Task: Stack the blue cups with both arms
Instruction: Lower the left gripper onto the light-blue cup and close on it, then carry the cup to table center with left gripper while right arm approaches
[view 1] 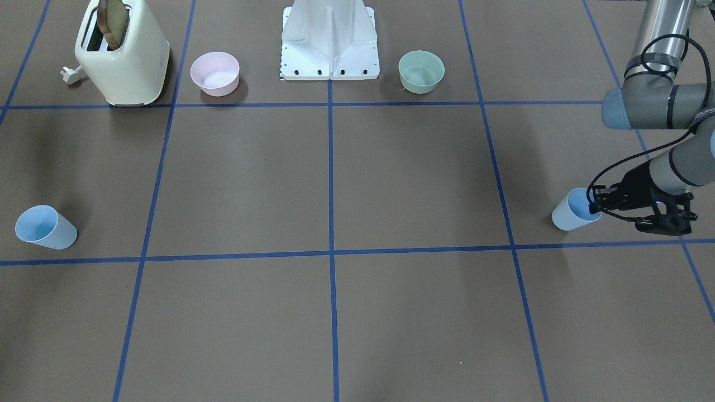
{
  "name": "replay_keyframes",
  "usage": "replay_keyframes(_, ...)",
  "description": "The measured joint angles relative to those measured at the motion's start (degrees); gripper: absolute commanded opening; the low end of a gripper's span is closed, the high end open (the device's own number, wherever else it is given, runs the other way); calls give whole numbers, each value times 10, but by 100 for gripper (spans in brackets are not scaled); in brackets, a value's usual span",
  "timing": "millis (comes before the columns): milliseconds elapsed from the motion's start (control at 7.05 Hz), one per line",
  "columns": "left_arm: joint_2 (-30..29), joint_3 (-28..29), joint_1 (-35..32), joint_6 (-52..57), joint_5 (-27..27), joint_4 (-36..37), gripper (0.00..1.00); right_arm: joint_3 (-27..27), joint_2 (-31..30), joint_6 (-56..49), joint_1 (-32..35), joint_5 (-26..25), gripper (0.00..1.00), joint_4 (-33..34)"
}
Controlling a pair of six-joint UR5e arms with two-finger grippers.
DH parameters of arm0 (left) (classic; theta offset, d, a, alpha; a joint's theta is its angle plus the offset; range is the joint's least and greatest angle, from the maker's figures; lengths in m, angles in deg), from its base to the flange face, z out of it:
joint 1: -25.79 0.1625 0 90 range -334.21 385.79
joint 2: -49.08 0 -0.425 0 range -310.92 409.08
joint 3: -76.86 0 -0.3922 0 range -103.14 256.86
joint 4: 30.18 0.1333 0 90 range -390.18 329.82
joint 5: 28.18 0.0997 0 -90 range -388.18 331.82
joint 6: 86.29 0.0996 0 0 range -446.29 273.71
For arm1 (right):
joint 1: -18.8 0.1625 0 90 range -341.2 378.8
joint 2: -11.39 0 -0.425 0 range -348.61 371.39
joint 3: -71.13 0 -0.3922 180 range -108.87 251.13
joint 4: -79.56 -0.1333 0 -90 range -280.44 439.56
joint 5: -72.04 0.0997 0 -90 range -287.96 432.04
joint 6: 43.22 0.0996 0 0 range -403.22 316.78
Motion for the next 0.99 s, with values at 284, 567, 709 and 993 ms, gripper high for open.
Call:
replay_keyframes(284,-35,-27,0,-70,-4,25,0,-4,1,-3,-7,0,98,0)
replay_keyframes(567,-75,-65,35,-202,-2,41,0,-6,1,-5,-24,-2,97,-1)
replay_keyframes(709,-101,-79,70,-278,6,43,0,-7,1,-5,-30,-2,95,-1)
replay_keyframes(993,-154,-85,141,-393,42,44,0,-17,6,-2,-40,-3,94,-1)
